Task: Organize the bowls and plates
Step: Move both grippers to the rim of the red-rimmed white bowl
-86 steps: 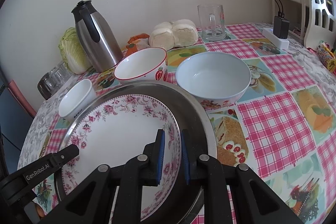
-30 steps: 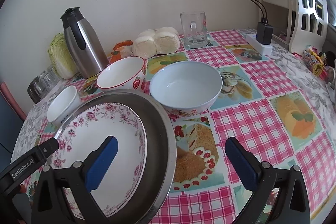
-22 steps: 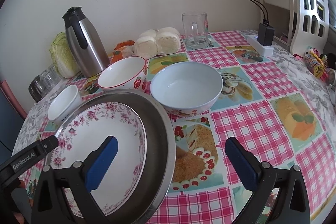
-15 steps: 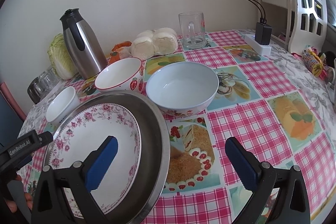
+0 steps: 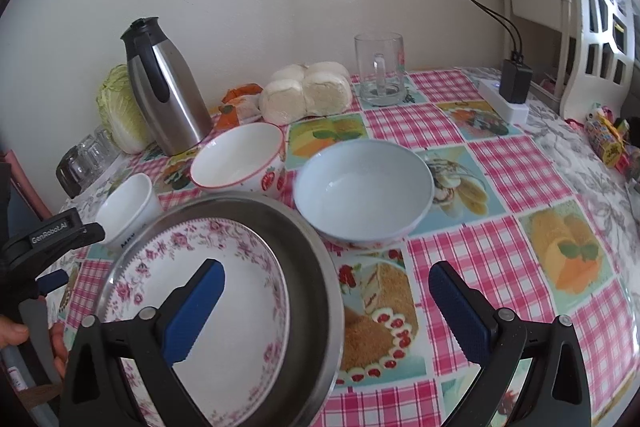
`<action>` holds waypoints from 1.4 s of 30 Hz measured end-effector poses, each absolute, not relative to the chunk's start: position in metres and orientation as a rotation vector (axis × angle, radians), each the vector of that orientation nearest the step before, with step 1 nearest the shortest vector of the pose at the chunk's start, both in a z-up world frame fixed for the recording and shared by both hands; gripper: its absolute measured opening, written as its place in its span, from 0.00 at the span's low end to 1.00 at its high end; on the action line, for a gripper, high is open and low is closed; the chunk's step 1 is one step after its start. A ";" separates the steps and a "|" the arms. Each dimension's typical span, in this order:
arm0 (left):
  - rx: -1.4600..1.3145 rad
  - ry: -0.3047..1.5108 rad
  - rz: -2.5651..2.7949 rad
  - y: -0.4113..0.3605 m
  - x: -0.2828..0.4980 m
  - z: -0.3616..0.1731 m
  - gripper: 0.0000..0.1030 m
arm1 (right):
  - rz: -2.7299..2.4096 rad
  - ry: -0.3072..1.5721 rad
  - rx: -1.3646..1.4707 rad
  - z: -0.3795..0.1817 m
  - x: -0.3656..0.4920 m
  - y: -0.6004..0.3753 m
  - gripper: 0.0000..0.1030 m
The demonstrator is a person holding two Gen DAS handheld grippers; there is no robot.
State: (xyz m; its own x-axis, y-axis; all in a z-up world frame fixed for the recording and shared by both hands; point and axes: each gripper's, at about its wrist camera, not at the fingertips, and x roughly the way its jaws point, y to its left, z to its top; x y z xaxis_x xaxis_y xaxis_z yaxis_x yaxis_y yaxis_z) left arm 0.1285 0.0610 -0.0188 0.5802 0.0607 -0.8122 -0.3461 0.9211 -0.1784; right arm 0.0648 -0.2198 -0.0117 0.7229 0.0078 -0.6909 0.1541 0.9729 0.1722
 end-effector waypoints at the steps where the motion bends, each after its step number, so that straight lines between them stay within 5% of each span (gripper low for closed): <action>1: -0.339 0.919 0.240 0.065 0.132 -0.019 0.97 | -0.070 0.762 0.221 -0.010 0.068 -0.218 1.00; 13: -0.481 0.879 0.203 0.113 0.154 -0.011 0.97 | 0.001 0.821 0.212 0.020 0.124 -0.208 1.00; 25: -0.464 0.884 -0.045 0.067 0.187 0.011 0.97 | -0.025 0.902 0.165 0.045 0.192 -0.216 1.00; 28: -0.453 0.910 -0.079 0.053 0.196 0.011 0.90 | -0.024 0.924 0.156 0.045 0.206 -0.214 1.00; 30: -0.430 0.934 -0.101 0.042 0.203 0.013 0.74 | -0.020 0.935 0.142 0.042 0.213 -0.210 1.00; 32: -0.395 0.957 -0.131 0.028 0.213 0.017 0.73 | -0.014 0.944 0.116 0.038 0.218 -0.206 1.00; 36: -0.372 0.987 -0.198 0.006 0.233 0.024 0.73 | 0.014 0.992 0.119 0.024 0.231 -0.202 0.86; 42: -0.323 1.135 -0.220 -0.016 0.262 0.003 0.52 | 0.029 1.056 0.137 0.005 0.245 -0.199 0.62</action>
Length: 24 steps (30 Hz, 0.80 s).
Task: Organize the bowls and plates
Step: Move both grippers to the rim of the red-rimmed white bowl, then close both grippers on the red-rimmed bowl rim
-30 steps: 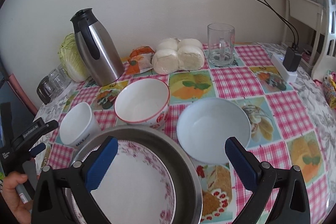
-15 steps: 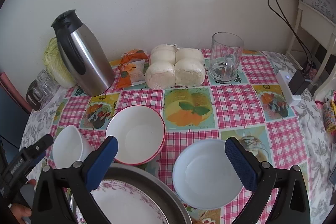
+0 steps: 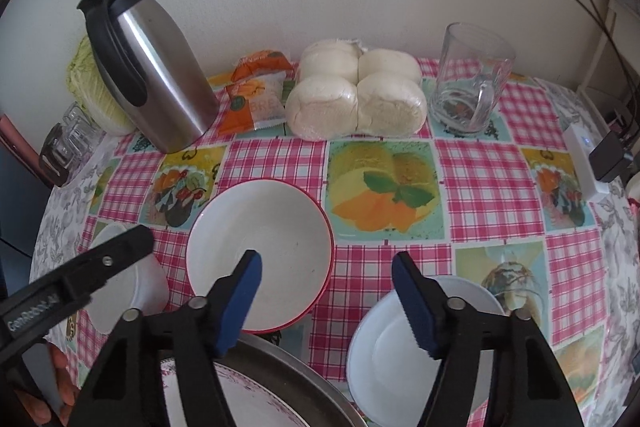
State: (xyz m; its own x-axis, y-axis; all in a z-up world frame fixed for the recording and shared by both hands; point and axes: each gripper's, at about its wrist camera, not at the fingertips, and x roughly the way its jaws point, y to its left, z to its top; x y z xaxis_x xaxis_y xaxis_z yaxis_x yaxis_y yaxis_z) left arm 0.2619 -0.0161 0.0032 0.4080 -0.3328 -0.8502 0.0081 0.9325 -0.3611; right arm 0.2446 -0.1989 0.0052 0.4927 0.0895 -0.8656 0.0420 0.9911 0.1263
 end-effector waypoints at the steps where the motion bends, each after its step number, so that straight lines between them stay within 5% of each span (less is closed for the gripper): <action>1: -0.321 1.156 -0.229 -0.019 0.265 -0.001 0.51 | 0.028 1.070 0.139 0.002 0.247 -0.199 0.55; 8: -0.249 1.251 -0.216 -0.037 0.281 -0.025 0.31 | 0.031 1.159 0.156 -0.022 0.262 -0.199 0.34; 13: -0.183 1.281 -0.216 -0.051 0.285 -0.034 0.27 | 0.028 1.196 0.153 -0.037 0.272 -0.201 0.21; 21: -0.133 1.337 -0.215 -0.062 0.293 -0.051 0.22 | 0.040 1.249 0.140 -0.053 0.283 -0.193 0.18; 24: -0.132 1.335 -0.224 -0.065 0.293 -0.055 0.11 | 0.051 1.260 0.146 -0.056 0.284 -0.190 0.15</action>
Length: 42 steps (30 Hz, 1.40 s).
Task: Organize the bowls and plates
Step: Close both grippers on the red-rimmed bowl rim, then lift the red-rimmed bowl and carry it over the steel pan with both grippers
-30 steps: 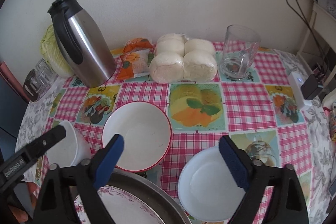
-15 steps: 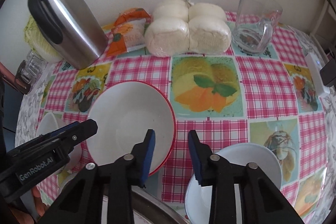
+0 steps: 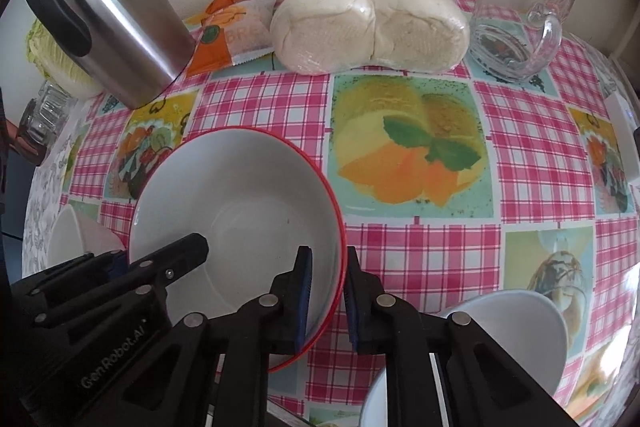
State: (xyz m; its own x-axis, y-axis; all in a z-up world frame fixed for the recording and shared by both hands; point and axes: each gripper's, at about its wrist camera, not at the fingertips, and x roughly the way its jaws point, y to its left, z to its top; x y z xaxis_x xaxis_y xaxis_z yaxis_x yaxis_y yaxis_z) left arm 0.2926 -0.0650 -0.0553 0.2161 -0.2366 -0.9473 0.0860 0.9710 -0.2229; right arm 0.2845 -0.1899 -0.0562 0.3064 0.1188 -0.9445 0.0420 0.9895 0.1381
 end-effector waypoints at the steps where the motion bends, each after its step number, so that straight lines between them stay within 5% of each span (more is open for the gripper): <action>1: -0.130 1.330 -0.221 -0.066 0.291 -0.055 0.11 | 0.053 1.257 0.145 -0.056 0.284 -0.189 0.13; 17: -0.144 1.154 -0.218 -0.072 0.273 0.000 0.11 | 0.031 1.127 0.141 -0.007 0.267 -0.201 0.11; 42: -0.283 1.057 -0.165 -0.050 0.127 0.032 0.11 | 0.041 1.047 0.125 0.044 0.133 -0.186 0.11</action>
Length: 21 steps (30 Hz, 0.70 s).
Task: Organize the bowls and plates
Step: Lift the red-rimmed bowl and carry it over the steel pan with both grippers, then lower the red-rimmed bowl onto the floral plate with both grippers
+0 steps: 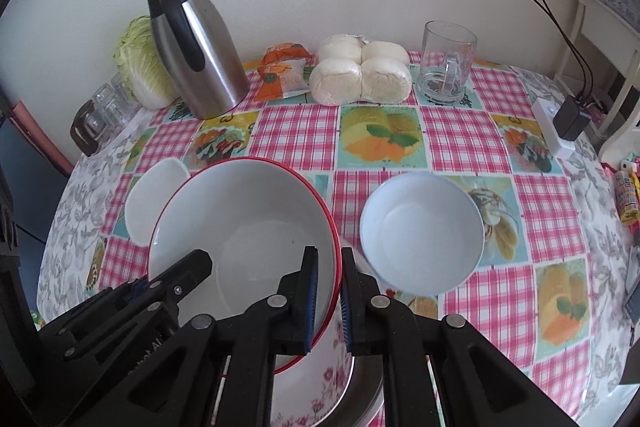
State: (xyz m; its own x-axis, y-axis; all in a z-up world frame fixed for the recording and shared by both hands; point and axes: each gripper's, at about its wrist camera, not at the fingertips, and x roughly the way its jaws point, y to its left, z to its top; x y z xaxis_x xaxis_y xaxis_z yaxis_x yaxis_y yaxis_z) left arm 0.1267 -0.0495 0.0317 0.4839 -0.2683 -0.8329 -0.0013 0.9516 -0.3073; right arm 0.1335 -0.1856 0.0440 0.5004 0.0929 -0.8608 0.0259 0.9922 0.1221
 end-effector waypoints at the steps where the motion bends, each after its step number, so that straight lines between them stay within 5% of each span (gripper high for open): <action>1: -0.281 1.057 -0.163 -0.048 0.123 0.032 0.11 | 0.043 1.048 0.119 0.043 0.130 -0.184 0.11; 21: -0.253 1.026 -0.113 -0.025 0.090 0.022 0.11 | 0.063 1.025 0.181 0.023 0.084 -0.161 0.11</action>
State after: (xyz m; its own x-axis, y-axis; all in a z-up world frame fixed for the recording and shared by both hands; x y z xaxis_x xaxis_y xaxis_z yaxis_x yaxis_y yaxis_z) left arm 0.0899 -0.0254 0.0220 0.5157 -0.2110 -0.8304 -0.0245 0.9652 -0.2605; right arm 0.0838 -0.1611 0.0226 0.5190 0.1366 -0.8438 0.0328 0.9832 0.1794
